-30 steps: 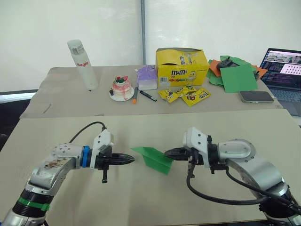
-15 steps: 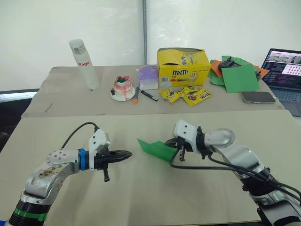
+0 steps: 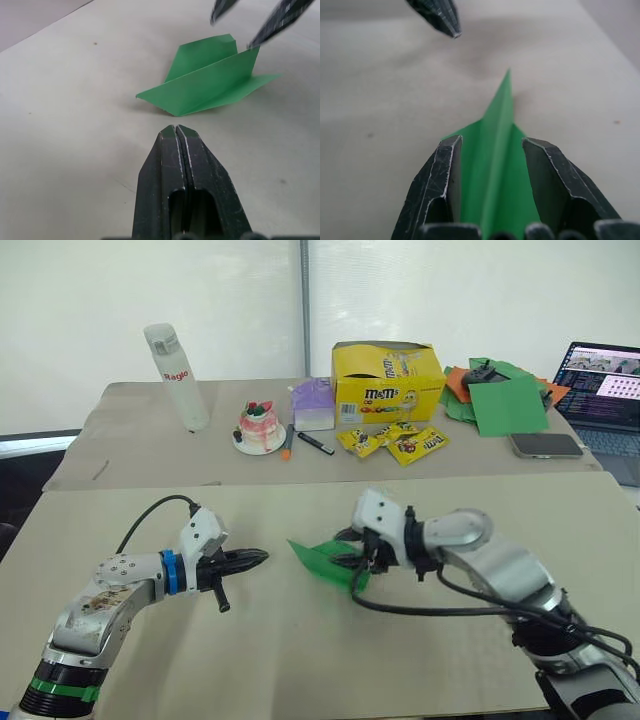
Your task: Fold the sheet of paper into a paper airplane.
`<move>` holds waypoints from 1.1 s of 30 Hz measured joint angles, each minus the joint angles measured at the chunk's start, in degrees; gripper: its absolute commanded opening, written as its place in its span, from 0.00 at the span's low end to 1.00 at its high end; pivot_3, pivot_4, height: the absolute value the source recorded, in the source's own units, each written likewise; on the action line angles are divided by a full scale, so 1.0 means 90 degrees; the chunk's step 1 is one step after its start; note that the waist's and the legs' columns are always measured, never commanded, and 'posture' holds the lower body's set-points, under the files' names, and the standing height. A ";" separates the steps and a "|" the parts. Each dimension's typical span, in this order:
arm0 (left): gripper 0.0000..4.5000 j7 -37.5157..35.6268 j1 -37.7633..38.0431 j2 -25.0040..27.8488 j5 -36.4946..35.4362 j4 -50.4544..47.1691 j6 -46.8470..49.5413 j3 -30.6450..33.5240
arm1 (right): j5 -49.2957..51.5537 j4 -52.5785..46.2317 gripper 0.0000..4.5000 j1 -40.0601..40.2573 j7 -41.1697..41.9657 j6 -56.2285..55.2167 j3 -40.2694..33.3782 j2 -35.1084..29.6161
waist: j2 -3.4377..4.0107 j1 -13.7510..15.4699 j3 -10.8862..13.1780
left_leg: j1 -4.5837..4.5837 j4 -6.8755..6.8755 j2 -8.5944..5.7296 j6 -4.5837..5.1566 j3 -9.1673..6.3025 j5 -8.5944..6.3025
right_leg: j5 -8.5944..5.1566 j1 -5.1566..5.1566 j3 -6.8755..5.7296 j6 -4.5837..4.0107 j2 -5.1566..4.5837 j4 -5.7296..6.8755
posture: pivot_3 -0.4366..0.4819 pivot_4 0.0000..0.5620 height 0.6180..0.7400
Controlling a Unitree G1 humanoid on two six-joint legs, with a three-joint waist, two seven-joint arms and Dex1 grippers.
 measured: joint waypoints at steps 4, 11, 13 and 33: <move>0.06 -0.0013 0.0000 0.0000 0.0002 -0.0001 -0.0001 0.0000 | -0.0116 0.0139 0.50 0.0059 -0.0183 0.0118 0.0165 0.0104 | 0.0000 0.0000 0.0000 | 0.0000 0.0000 -0.0002 -0.0002 0.0000 0.0001 | 0.0000 0.0000 0.0000 0.0000 -0.0001 0.0000 | 0.48 0.27 1.00; 0.56 -0.0135 -0.0007 0.0000 -0.0044 -0.0002 -0.0001 0.0021 | -0.0159 0.0326 0.17 0.0120 -0.0388 0.0237 0.0157 0.0194 | 0.0000 -0.0015 0.0000 | 0.0000 0.0000 -0.0001 -0.0002 0.0000 0.0001 | 0.0000 -0.0001 0.0000 0.0000 0.0001 0.0003 | 0.48 0.27 1.00; 0.71 -0.0179 -0.0098 -0.0003 -0.0121 0.0005 -0.0002 0.0019 | -0.0026 0.0270 0.01 0.0301 -0.0438 0.0372 -0.0022 0.0218 | 0.0000 -0.0004 0.0000 | 0.0000 0.0000 -0.0001 -0.0002 -0.0001 0.0001 | 0.0000 0.0001 -0.0001 0.0000 0.0000 0.0002 | 0.48 0.27 1.00; 0.99 -0.0296 -0.0873 -0.0547 0.0350 0.0751 -0.0481 -0.0716 | 0.0114 0.3130 0.00 0.0173 -0.2399 0.0642 -0.4911 -0.1014 | 0.0005 0.0071 -0.0003 | -0.0001 0.0001 -0.0006 -0.0001 0.0025 0.0002 | 0.0003 0.0003 0.0009 -0.0003 -0.0003 0.0002 | 0.48 0.27 1.00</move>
